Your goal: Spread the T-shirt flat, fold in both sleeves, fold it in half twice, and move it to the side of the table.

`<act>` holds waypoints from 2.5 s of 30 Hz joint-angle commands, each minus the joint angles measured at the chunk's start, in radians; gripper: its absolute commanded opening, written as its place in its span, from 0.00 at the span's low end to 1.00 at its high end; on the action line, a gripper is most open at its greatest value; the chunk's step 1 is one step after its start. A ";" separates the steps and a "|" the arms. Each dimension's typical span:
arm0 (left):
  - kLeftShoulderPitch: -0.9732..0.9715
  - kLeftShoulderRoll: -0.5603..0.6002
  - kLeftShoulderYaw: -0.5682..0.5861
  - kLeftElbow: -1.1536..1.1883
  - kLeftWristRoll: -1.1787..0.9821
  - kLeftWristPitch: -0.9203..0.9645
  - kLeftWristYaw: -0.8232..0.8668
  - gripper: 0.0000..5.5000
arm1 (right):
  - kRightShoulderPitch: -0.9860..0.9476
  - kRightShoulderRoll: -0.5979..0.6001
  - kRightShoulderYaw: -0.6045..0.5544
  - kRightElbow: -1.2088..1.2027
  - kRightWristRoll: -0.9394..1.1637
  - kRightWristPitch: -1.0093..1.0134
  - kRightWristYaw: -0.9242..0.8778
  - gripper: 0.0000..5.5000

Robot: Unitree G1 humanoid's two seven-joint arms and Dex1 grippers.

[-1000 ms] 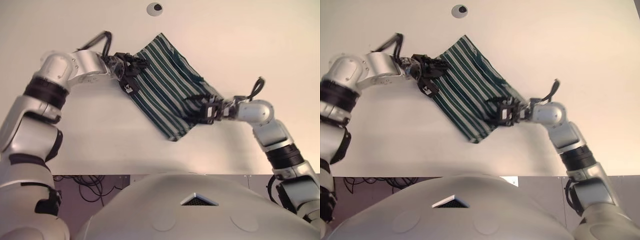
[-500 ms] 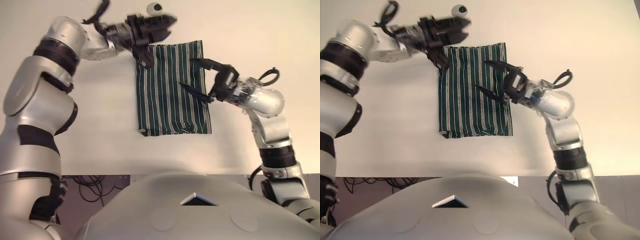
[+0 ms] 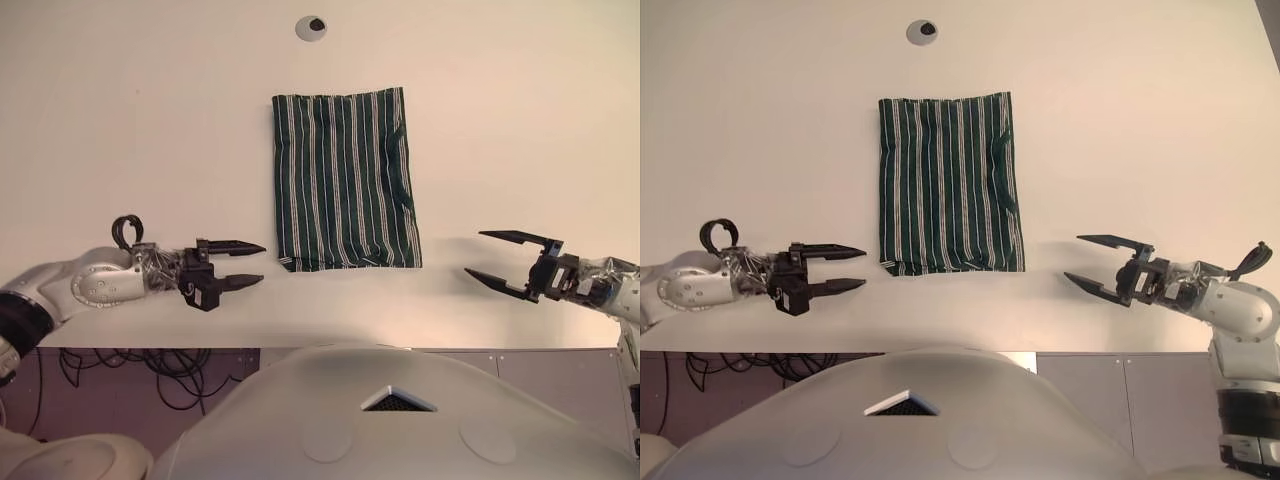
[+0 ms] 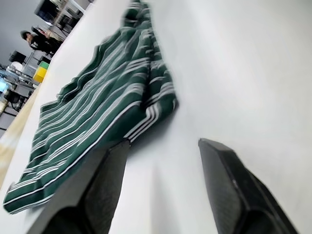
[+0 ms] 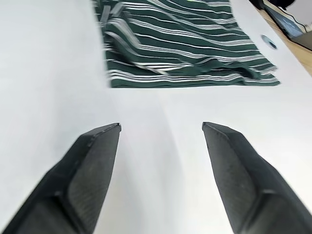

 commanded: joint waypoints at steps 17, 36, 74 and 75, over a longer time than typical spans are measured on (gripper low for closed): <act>0.116 -0.319 0.319 0.056 0.320 0.065 -0.099 0.39 | -0.254 0.099 0.414 0.163 -0.477 -0.137 -0.288 0.33; 0.302 -0.004 0.227 -0.579 -0.725 0.633 -0.797 0.01 | -0.099 -0.204 0.516 -0.278 0.296 0.308 0.004 0.00; 0.022 -0.563 0.855 0.157 -0.558 0.942 -0.896 0.15 | -0.507 0.289 0.299 0.041 0.088 0.556 -0.364 0.29; 0.004 -0.581 0.872 0.162 -0.560 0.954 -0.876 0.17 | -0.514 0.298 0.294 0.059 0.079 0.555 -0.382 0.31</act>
